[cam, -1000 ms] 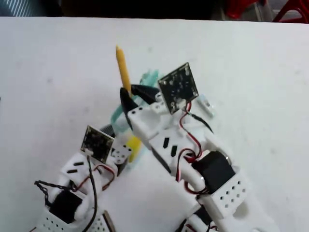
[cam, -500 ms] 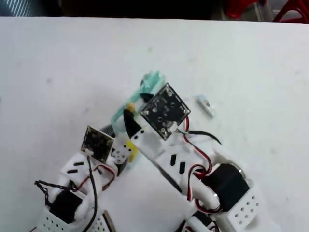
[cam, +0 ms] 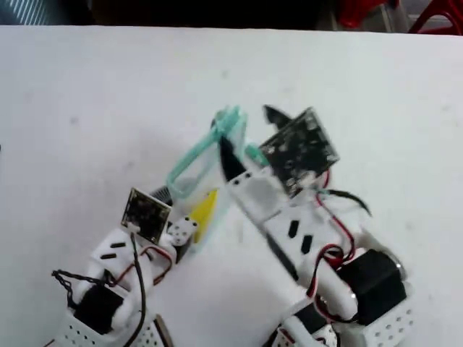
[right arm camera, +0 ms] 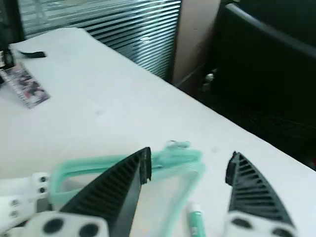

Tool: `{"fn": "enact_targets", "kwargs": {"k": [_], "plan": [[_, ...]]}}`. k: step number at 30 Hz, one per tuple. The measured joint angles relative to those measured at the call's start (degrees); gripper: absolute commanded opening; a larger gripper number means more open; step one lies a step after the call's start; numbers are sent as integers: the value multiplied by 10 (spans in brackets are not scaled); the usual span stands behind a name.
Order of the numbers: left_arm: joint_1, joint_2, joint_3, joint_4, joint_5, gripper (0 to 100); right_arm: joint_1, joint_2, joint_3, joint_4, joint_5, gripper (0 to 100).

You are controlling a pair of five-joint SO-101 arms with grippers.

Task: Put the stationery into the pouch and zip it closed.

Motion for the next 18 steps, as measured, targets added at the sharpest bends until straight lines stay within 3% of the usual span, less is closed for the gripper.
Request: {"fn": "enact_targets", "kwargs": {"k": [9,13,18], "plan": [[0,0,0,0,0,177,193,19,111,-40,0,237],[0,0,0,0,0,177,225,135,166,-111,0,237],[0,0,0,0,0,177,234,340,111,-123,0,237]]}}
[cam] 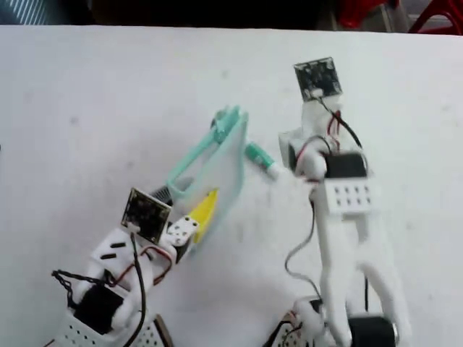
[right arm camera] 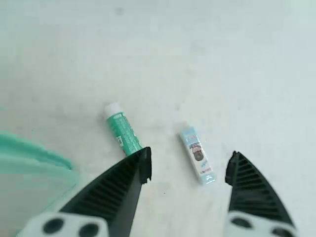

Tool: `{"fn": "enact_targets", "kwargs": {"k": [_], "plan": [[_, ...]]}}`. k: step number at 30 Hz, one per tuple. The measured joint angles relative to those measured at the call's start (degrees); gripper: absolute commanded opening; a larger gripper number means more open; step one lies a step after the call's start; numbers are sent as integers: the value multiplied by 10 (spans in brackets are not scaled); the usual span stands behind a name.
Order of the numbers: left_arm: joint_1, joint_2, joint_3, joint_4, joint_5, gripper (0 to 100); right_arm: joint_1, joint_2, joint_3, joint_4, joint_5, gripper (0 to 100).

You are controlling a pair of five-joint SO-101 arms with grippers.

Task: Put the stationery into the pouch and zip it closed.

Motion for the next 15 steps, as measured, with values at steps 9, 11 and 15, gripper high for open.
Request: {"fn": "enact_targets", "kwargs": {"k": [9,11,15], "plan": [[-1,0,25,-24,0,177,-8,217,-92,45,0,128],[1,0,26,-26,0,177,-4,248,-92,45,0,110],[15,0,26,-26,0,177,-8,280,-92,41,1,109]]}}
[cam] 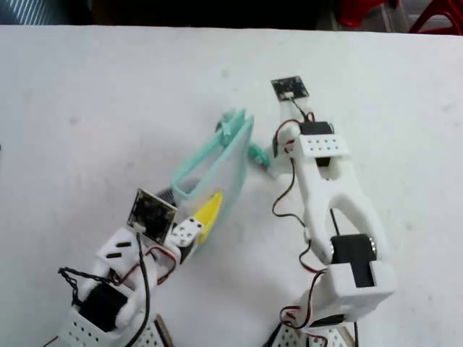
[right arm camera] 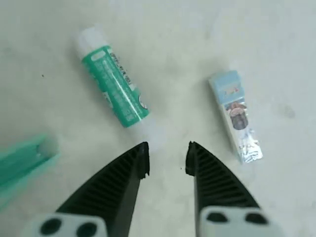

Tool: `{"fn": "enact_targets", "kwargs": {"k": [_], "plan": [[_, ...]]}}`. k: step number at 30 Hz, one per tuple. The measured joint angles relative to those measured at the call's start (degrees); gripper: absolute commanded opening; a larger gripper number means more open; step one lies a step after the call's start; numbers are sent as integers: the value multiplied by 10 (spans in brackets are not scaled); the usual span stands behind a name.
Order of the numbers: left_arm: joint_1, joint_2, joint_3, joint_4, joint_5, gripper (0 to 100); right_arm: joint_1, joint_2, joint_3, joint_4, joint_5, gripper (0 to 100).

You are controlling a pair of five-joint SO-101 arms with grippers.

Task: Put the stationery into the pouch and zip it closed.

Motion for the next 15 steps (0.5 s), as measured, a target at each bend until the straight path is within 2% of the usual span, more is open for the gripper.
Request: {"fn": "enact_targets", "kwargs": {"k": [12,15], "plan": [[1,0,0,0,0,177,-11,18,-1,13,2,110],[1,0,0,0,0,177,-25,22,-1,9,21,144]]}}
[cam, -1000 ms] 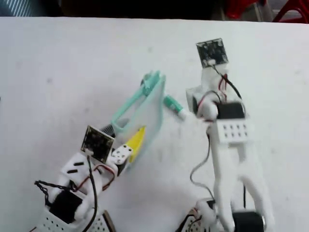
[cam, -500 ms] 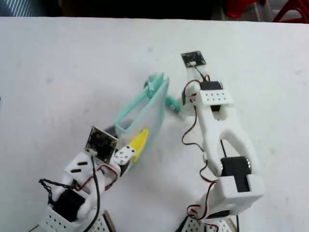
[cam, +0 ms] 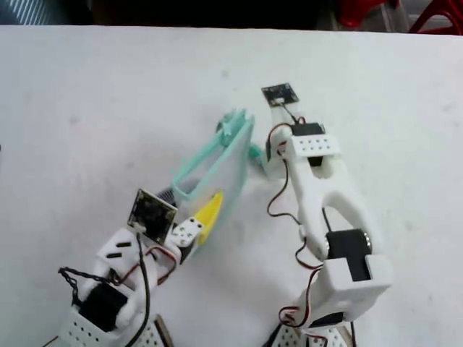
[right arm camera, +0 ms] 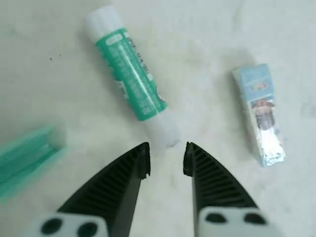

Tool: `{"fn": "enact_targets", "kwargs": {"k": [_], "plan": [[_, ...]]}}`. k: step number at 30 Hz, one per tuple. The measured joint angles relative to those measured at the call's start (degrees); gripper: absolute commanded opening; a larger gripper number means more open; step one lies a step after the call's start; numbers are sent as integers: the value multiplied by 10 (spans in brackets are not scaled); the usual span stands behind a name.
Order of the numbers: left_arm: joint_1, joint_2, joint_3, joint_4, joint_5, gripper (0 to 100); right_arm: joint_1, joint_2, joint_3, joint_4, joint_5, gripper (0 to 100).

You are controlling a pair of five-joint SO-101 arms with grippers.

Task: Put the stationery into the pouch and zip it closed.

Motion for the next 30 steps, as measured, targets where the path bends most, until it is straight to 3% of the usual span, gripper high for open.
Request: {"fn": "enact_targets", "kwargs": {"k": [4,10,17,21,25,30], "plan": [[0,0,0,0,0,177,-20,11,0,-1,14,198],[0,0,0,0,0,177,-11,42,0,-36,18,201],[0,0,0,0,-2,177,-10,51,1,-44,21,11],[0,0,0,0,-2,177,-4,51,1,-44,39,67],[2,0,0,0,-2,177,-4,52,0,-44,47,11],[4,0,0,0,-2,177,18,28,-7,-18,48,17]]}}
